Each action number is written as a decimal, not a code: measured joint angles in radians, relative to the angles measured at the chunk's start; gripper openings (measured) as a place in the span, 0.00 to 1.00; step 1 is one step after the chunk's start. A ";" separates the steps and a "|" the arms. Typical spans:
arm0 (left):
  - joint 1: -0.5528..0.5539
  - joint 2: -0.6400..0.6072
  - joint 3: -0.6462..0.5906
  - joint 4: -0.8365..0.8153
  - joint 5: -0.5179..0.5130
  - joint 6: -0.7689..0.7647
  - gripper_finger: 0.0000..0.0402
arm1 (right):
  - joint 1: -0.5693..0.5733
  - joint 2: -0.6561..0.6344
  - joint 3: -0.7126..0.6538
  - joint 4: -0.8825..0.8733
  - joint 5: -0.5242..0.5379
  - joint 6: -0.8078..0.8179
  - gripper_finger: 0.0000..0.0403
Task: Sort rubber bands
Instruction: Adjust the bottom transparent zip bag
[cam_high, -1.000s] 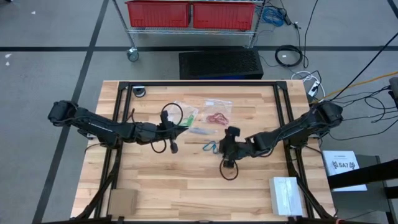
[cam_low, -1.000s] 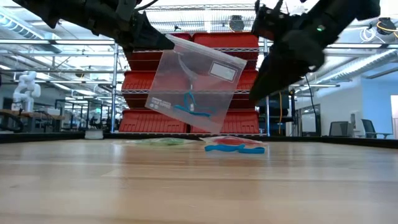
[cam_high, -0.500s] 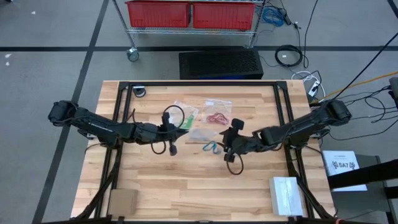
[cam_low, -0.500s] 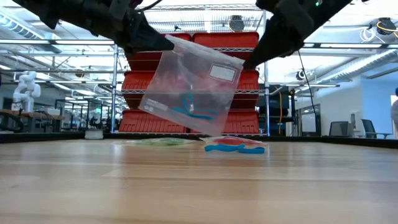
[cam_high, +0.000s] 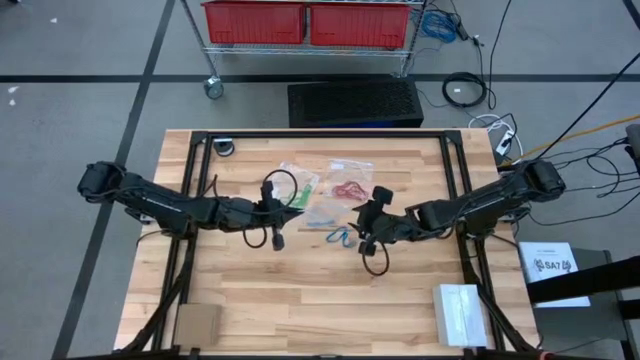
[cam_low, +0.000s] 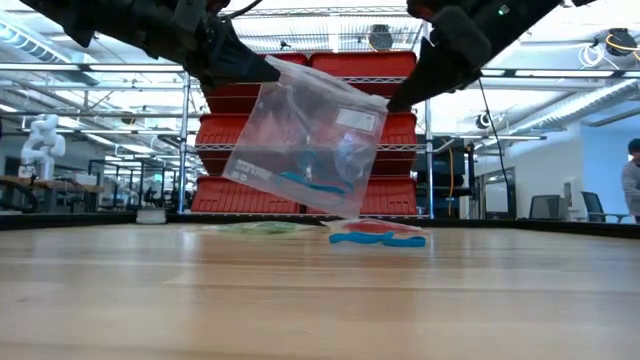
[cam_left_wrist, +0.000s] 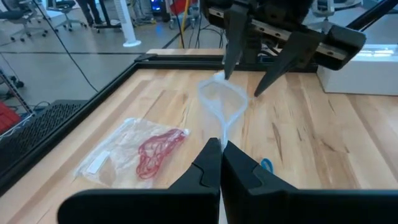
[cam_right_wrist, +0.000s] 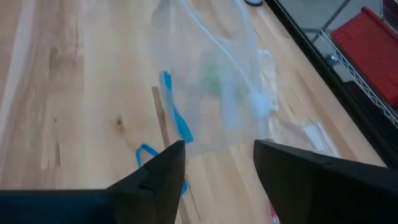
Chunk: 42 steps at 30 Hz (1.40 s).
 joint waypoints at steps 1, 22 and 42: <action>0.000 0.000 0.000 0.000 0.000 0.000 0.00 | 0.000 -0.004 0.000 -0.005 0.001 0.011 0.47; 0.000 0.000 0.000 0.000 0.003 0.000 0.00 | -0.002 -0.104 0.000 -0.081 0.007 -0.009 0.56; 0.001 0.000 0.001 0.003 0.005 0.000 0.00 | -0.045 0.030 0.000 0.121 -0.057 -0.078 0.13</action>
